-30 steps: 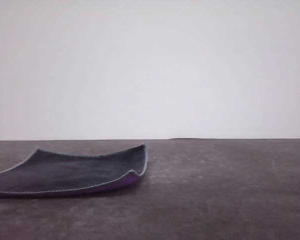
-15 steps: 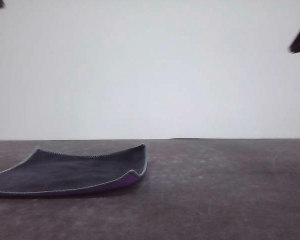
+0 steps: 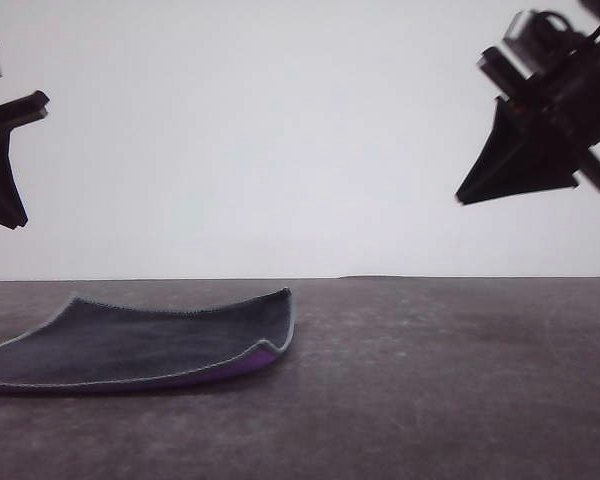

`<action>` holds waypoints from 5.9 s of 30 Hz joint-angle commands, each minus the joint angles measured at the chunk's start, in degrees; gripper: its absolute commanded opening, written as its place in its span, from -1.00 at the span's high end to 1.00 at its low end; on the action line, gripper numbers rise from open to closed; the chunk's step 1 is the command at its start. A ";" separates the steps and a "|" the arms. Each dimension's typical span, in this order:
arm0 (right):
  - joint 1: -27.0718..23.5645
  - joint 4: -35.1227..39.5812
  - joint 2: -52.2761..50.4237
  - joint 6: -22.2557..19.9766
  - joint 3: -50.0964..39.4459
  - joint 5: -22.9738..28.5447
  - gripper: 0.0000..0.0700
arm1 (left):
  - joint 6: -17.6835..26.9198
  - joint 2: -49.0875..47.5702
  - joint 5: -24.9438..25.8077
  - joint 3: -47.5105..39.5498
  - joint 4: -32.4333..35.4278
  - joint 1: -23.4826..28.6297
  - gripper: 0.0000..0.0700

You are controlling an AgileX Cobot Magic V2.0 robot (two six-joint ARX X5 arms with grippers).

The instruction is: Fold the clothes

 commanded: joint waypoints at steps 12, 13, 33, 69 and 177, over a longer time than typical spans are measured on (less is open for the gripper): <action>2.39 0.99 1.17 0.20 1.09 -0.77 -0.31 | 1.01 0.46 4.05 0.96 -2.17 0.54 -0.11; 2.39 0.99 1.17 0.20 1.09 -0.76 -0.45 | 1.01 0.46 4.06 0.96 -2.57 0.56 -0.17; 7.14 9.39 17.09 5.71 9.30 -4.94 -0.47 | -0.52 16.16 16.92 7.03 0.39 10.81 -0.14; 15.79 8.46 41.30 10.22 31.19 1.39 0.09 | 2.90 37.46 15.45 23.26 -0.12 6.63 -0.13; 19.07 -29.96 38.24 -6.49 33.57 -16.57 0.99 | 19.46 37.42 17.44 29.88 -54.91 5.83 0.76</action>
